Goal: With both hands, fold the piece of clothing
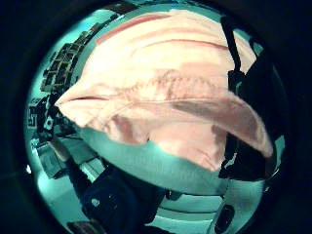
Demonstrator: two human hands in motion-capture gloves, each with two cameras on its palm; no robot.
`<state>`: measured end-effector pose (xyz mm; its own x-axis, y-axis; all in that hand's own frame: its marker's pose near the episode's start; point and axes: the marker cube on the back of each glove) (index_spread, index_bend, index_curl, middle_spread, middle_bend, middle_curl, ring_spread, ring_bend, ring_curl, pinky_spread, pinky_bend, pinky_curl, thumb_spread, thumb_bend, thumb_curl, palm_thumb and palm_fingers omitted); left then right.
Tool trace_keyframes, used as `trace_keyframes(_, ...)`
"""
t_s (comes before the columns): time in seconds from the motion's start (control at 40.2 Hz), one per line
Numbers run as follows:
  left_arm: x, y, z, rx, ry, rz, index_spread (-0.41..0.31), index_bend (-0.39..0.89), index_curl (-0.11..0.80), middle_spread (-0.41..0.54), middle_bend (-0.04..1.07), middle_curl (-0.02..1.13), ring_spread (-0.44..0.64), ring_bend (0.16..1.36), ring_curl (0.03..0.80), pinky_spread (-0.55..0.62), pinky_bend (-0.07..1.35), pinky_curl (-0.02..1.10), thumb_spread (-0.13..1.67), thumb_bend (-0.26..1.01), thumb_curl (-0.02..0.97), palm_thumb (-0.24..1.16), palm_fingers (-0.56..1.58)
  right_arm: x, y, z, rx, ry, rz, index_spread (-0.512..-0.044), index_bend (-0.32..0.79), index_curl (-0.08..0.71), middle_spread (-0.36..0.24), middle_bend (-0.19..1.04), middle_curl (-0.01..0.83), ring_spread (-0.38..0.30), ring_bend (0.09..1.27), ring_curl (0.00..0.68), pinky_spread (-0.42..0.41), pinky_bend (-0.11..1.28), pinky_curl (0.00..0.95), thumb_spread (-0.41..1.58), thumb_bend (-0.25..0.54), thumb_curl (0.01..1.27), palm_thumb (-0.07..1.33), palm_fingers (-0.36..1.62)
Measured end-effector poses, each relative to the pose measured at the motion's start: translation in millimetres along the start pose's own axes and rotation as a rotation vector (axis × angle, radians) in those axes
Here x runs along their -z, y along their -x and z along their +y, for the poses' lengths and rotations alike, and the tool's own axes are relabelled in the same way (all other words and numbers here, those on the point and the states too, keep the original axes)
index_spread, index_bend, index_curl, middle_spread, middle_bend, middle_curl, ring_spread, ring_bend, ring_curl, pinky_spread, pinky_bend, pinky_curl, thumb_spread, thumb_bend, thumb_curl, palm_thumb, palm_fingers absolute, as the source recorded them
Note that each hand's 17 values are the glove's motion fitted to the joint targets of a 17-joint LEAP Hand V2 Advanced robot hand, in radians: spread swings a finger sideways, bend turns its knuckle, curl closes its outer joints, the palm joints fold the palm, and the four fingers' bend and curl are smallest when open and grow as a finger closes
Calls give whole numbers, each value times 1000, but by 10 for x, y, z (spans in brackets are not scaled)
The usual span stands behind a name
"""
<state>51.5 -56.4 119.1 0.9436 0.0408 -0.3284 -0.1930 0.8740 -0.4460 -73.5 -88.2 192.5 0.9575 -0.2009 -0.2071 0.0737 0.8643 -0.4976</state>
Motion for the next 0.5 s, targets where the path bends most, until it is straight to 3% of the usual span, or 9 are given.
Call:
trace_keyframes(0.05, 43, -7, 85, -42, -67, -12, -240, 197, 559, -222, 199, 490, -207, 258, 411, -263, 289, 444, 1068, -18, 551, 824, 1112, 75, -65, 66, -19, 6, 50, -266, 158, 369, -228, 290, 475, -255, 574, 453, -348, 549, 395, 829, 14, 540, 1011, 1259)
trace_keyframes(0.174, 255, -61, 326, -165, -57, 22, -242, 202, 564, -221, 195, 496, -199, 238, 408, -253, 251, 437, 1059, -18, 560, 816, 1113, 309, -50, 111, 112, 45, 46, -263, 165, 381, -232, 293, 484, -258, 570, 456, -356, 553, 394, 753, -19, 569, 1009, 1256)
trace_keyframes(0.274, 549, -66, 356, -170, -115, 48, -247, 222, 574, -221, 182, 496, -191, 217, 405, -250, 236, 435, 1007, -15, 584, 831, 1116, 660, -105, 66, 73, 55, 115, -265, 167, 392, -233, 299, 493, -256, 561, 458, -359, 555, 393, 701, -25, 588, 1007, 1254)
trace_keyframes(0.373, 626, 44, -70, -49, -101, 42, -255, 256, 590, -222, 182, 498, -186, 202, 405, -247, 216, 432, 937, -16, 616, 842, 1121, 909, -170, -279, -28, 56, 161, -266, 170, 402, -234, 291, 496, -257, 554, 458, -367, 554, 392, 679, -24, 604, 1008, 1243)
trace_keyframes(0.423, 562, 112, -377, 51, -36, 38, -257, 264, 596, -222, 181, 498, -185, 199, 406, -247, 212, 433, 912, -20, 628, 839, 1123, 970, -178, -514, -104, 87, 165, -269, 170, 405, -236, 291, 499, -261, 553, 459, -369, 550, 391, 698, -18, 607, 1015, 1248)
trace_keyframes(0.498, 448, 145, -569, 210, 110, 55, -265, 267, 599, -222, 169, 495, -183, 198, 406, -247, 215, 435, 877, -21, 643, 838, 1114, 932, -139, -827, -199, 123, 163, -275, 166, 409, -245, 289, 499, -266, 548, 458, -378, 552, 389, 713, -16, 607, 1028, 1252)
